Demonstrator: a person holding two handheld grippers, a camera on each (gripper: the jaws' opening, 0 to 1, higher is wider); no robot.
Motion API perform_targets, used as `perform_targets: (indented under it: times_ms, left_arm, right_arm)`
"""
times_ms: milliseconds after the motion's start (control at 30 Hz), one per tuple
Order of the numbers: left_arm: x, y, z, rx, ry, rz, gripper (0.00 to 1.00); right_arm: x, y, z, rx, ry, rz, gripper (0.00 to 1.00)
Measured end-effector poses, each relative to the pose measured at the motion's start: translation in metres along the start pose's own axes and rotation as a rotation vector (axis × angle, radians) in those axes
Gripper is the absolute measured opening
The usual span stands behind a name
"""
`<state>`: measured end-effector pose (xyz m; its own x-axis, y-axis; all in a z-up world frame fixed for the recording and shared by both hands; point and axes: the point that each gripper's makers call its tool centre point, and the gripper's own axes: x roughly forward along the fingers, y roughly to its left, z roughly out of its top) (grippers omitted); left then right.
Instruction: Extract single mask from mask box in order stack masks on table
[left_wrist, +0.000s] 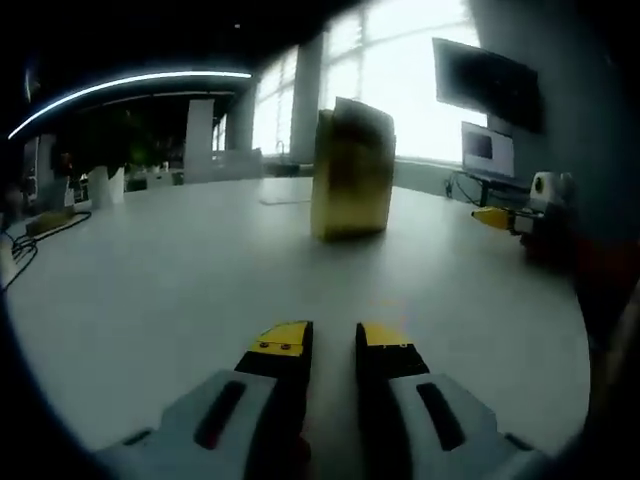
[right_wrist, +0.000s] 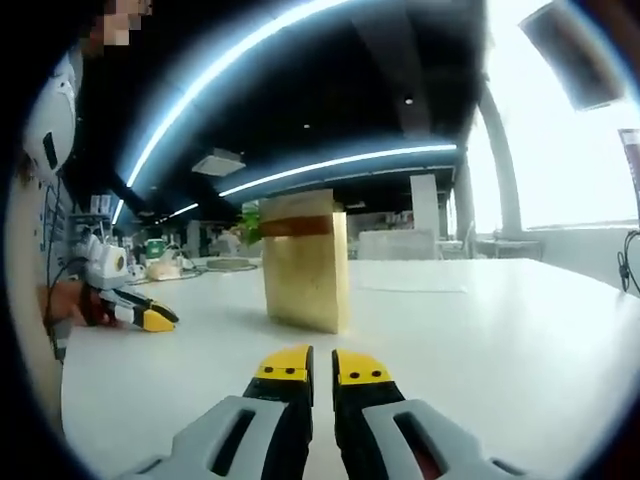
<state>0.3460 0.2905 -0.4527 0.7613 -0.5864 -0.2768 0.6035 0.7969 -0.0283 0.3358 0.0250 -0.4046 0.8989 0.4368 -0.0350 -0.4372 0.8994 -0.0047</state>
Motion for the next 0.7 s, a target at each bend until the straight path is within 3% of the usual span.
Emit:
perform_targets:
  times_ms: [167, 300, 567, 700]
  left_arm:
    - [0.004, 0.006, 0.002, -0.032, 0.005, 0.003, 0.11]
    - [0.003, 0.011, 0.001, -0.043, 0.006, 0.018, 0.11]
    - [-0.001, 0.004, 0.021, 0.009, -0.109, -0.04, 0.11]
    - [-0.005, 0.002, 0.021, 0.011, -0.127, -0.058, 0.11]
  right_arm:
    - [0.003, 0.013, -0.002, -0.09, 0.007, 0.054, 0.04]
    - [0.001, 0.008, -0.001, -0.075, -0.006, 0.05, 0.04]
    - [0.0, 0.011, -0.01, -0.114, 0.023, 0.05, 0.04]
    - [-0.001, 0.01, -0.011, -0.124, 0.026, 0.042, 0.04]
